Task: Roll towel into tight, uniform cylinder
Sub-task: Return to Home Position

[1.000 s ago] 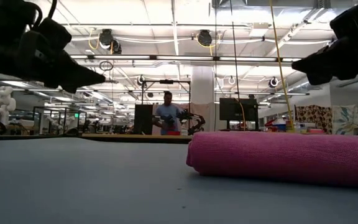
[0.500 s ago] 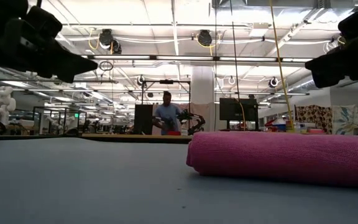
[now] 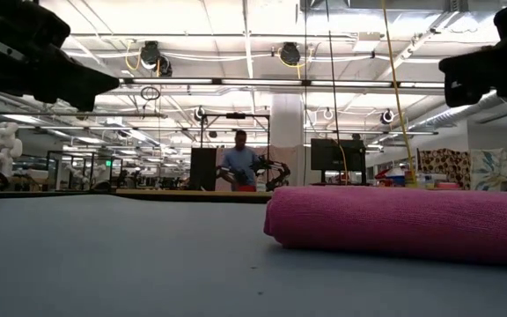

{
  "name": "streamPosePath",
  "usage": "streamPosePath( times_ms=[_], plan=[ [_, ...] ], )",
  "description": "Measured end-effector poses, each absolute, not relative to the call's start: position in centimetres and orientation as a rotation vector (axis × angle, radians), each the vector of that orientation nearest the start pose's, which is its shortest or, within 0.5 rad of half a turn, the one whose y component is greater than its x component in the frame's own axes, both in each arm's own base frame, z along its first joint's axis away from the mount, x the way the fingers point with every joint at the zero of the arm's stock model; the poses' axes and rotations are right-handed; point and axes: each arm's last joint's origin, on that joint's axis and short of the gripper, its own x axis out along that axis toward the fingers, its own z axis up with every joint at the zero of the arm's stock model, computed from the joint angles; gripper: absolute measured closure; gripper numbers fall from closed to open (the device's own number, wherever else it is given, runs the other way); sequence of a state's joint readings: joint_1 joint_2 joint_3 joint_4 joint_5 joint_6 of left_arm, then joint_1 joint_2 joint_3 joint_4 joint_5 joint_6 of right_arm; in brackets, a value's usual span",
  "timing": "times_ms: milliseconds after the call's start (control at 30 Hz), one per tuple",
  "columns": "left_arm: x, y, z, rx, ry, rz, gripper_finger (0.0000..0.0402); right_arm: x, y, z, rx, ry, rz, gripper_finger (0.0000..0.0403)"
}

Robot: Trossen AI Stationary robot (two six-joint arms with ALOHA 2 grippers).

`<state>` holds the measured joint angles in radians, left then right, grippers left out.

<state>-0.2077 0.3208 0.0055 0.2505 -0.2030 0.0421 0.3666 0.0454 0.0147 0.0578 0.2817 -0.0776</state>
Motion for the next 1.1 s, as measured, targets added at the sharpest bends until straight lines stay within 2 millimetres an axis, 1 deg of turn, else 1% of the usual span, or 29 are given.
streamPosePath(
  times_ms=[100,300,433,567,767,900,1100],
  plan=[
    [11.1,-1.7,16.2,0.073,0.057,-0.007,0.0399,9.4,2.6,17.2,-0.075,-0.048,0.074,0.0399],
    [10.1,-1.6,16.4,0.071,0.022,-0.013,0.0399,9.4,2.6,17.0,-0.084,-0.040,0.197,0.0399],
    [9.6,-1.5,16.9,0.083,-0.038,-0.037,0.0399,9.5,2.4,17.0,-0.092,-0.039,0.196,0.0399],
    [9.6,-1.5,17.0,0.113,-0.035,-0.033,0.0398,9.5,2.1,17.0,-0.083,-0.031,0.168,0.0399],
    [9.6,-1.1,16.9,0.116,-0.039,-0.003,0.0398,9.6,1.9,16.9,-0.116,-0.025,0.182,0.0399],
    [9.7,-1.1,16.8,0.094,-0.032,-0.048,0.0398,9.6,1.7,16.9,-0.112,-0.024,0.162,0.0399],
    [9.7,-0.9,16.7,0.090,-0.026,-0.053,0.0398,9.7,1.7,16.8,-0.103,-0.018,0.159,0.0399]
  ],
)
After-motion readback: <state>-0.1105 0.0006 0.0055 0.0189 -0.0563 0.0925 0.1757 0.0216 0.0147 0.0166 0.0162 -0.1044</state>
